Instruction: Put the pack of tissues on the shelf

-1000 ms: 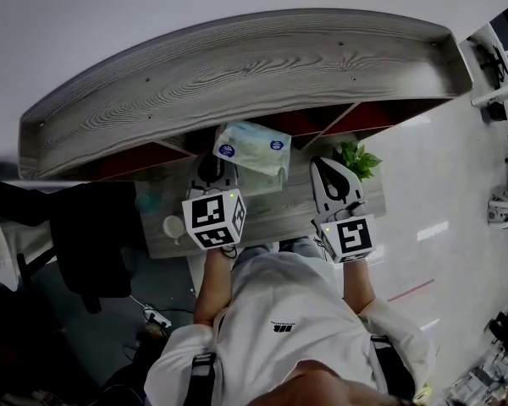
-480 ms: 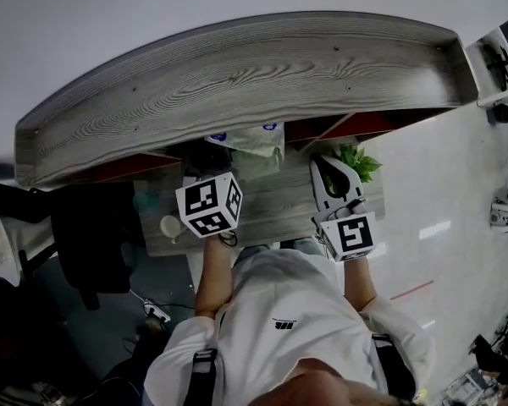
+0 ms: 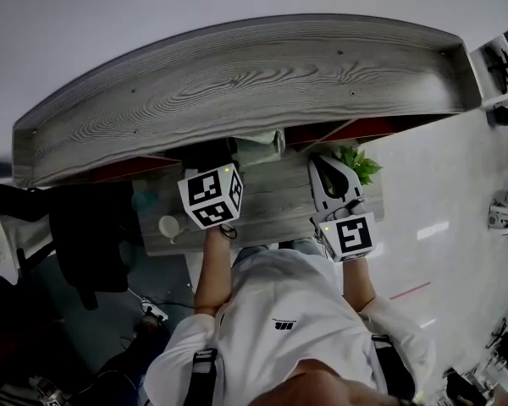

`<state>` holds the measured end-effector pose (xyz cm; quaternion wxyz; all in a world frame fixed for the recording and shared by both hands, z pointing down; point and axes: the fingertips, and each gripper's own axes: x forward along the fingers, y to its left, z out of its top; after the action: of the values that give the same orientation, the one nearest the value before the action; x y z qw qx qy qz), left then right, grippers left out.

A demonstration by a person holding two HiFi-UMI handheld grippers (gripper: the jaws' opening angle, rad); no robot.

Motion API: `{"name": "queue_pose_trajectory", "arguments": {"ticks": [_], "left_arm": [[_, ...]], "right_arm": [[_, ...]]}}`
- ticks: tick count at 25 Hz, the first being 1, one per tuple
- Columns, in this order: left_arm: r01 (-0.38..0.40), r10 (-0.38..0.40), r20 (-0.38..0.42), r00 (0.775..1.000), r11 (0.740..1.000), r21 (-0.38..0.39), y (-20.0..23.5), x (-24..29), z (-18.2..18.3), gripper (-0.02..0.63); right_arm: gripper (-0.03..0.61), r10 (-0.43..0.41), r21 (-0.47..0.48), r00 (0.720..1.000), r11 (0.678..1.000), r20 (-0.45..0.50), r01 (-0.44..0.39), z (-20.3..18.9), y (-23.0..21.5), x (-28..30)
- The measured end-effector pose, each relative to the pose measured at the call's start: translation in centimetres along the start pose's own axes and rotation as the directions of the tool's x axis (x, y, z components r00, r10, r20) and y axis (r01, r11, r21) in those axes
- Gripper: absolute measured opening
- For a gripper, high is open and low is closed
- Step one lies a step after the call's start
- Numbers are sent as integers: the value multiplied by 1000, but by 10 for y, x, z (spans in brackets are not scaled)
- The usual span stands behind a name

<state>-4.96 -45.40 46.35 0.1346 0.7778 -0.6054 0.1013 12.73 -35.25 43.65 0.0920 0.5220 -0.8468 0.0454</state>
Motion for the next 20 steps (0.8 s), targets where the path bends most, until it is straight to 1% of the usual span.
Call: {"name": "queue_pose_trajectory", "arguments": {"ticks": [8,11,20], "left_arm": [[38,-39,1,999,998,43,-6,1,-3,44],[49,-49,1,999,997,54,-9,1,-3,97],[70,-72,13,997,993,96,-13,-7,0,156]], "right_arm": [[28,15,-11,1000,1000,15,-15,5,9,6],[28,17,-13,1000,1000,20,-17,7,11,6],[28,16,-17,1000,1000,18,-16,9,16,6]]}}
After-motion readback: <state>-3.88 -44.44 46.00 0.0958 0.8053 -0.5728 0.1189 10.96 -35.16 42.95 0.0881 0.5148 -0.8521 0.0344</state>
